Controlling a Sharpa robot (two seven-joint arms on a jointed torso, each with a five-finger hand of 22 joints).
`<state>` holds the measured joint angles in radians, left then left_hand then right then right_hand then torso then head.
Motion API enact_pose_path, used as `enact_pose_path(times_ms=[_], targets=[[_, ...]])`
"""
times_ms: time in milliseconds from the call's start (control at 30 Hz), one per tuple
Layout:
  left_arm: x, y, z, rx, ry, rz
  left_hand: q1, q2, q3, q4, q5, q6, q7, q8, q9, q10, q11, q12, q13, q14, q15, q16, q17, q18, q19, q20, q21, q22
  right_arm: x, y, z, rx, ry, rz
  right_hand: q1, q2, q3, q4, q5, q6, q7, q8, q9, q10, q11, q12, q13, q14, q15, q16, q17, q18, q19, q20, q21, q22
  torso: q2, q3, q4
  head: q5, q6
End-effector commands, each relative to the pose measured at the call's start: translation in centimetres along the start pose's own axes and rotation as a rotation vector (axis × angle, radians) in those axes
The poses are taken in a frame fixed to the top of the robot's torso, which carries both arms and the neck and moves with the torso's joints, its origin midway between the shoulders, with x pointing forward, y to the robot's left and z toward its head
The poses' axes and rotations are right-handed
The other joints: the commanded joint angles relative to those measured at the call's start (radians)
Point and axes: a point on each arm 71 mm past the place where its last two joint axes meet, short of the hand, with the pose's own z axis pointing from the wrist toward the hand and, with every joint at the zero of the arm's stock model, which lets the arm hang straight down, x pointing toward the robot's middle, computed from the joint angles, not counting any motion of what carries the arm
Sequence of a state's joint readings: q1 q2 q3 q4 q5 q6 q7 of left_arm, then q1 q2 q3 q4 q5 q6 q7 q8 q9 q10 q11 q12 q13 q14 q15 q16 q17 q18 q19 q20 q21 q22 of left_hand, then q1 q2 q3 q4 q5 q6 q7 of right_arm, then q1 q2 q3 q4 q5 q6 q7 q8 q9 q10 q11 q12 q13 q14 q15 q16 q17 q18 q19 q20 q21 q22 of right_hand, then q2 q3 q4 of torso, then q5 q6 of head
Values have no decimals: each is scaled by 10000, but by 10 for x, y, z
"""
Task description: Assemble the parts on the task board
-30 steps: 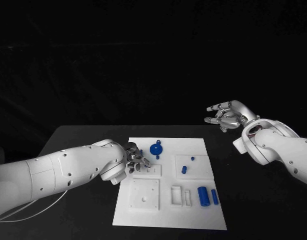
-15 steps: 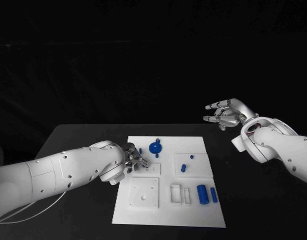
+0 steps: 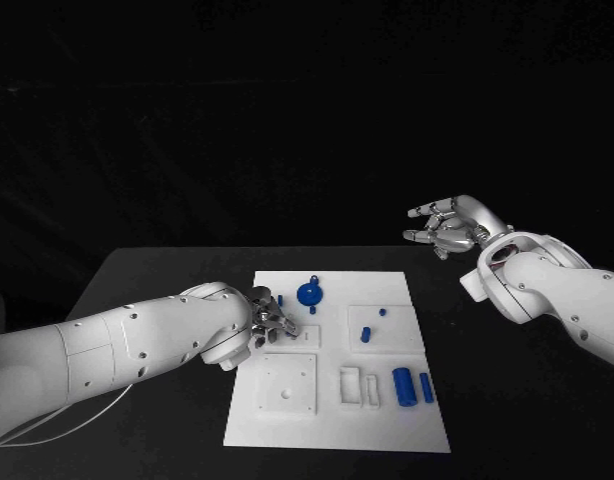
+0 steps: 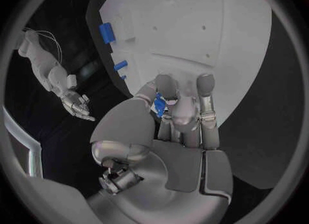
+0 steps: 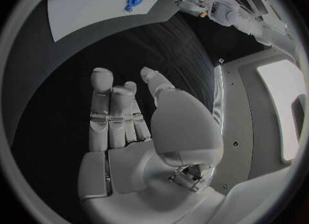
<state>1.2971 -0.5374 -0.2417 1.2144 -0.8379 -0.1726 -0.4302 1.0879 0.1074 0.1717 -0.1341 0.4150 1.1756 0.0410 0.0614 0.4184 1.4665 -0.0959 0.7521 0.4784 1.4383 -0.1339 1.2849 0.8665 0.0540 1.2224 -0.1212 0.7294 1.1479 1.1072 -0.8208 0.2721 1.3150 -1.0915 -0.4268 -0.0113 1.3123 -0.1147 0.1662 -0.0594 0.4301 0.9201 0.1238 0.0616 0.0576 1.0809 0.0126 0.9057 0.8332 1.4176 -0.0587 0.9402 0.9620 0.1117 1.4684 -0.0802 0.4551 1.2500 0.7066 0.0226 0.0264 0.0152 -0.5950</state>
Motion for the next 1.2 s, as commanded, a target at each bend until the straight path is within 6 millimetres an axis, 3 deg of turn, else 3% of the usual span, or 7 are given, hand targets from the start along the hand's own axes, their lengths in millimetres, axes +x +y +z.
enact_pose_path(times_ms=[33,233,733,867,1200], targets=[[2,-1,0,-27,160,371,51,117,-22,46,-8,2114,-1004,69,6392,450,-29,80,17,49,33,58,11,204,42,110,-83,71,2,2,0,-120,97,-66,-126,13,19,31,58,37,0,-36,7,-18,-16,2,-8,-69,-21,-19,-17,67,414,-10,1,-17,-4,4,2,6,-16],[3,-2,0,-68,216,544,67,131,-40,32,24,2130,-1031,50,7182,454,-44,154,-215,38,41,75,-73,286,107,204,-254,291,3,4,1,-135,124,-53,-140,9,17,57,112,31,0,-35,8,-20,-16,5,-15,-69,-22,-13,-17,67,413,-10,5,-26,-2,-4,8,-6,-16],[4,-2,1,-135,420,717,-53,156,-35,106,115,2210,-1061,72,7391,453,-45,258,-291,55,59,168,12,342,129,288,-333,424,4,4,1,-123,151,-55,-136,2,27,77,156,38,-2,-35,8,-21,-18,11,-20,-64,-24,0,-12,69,414,-12,23,-33,-11,3,17,1,-39],[5,-2,1,-149,431,769,-68,162,-36,120,104,2212,-1062,71,7405,454,-46,268,-295,52,61,169,12,348,129,297,-341,431,4,4,1,-117,152,-60,-136,5,40,88,178,45,-2,-33,9,-18,-19,13,-23,-62,-25,5,-11,68,414,-12,31,-36,-7,2,12,-57,-16],[6,-2,1,-191,537,914,-79,220,-92,317,-89,2220,-1069,65,7626,458,-46,298,-528,49,67,81,-128,434,199,379,-497,521,6,6,1,-116,186,-56,-160,5,76,112,239,75,-5,-34,9,7,-28,33,-20,-21,-35,59,27,59,428,-22,143,-14,-7,9,15,-3,-67]])
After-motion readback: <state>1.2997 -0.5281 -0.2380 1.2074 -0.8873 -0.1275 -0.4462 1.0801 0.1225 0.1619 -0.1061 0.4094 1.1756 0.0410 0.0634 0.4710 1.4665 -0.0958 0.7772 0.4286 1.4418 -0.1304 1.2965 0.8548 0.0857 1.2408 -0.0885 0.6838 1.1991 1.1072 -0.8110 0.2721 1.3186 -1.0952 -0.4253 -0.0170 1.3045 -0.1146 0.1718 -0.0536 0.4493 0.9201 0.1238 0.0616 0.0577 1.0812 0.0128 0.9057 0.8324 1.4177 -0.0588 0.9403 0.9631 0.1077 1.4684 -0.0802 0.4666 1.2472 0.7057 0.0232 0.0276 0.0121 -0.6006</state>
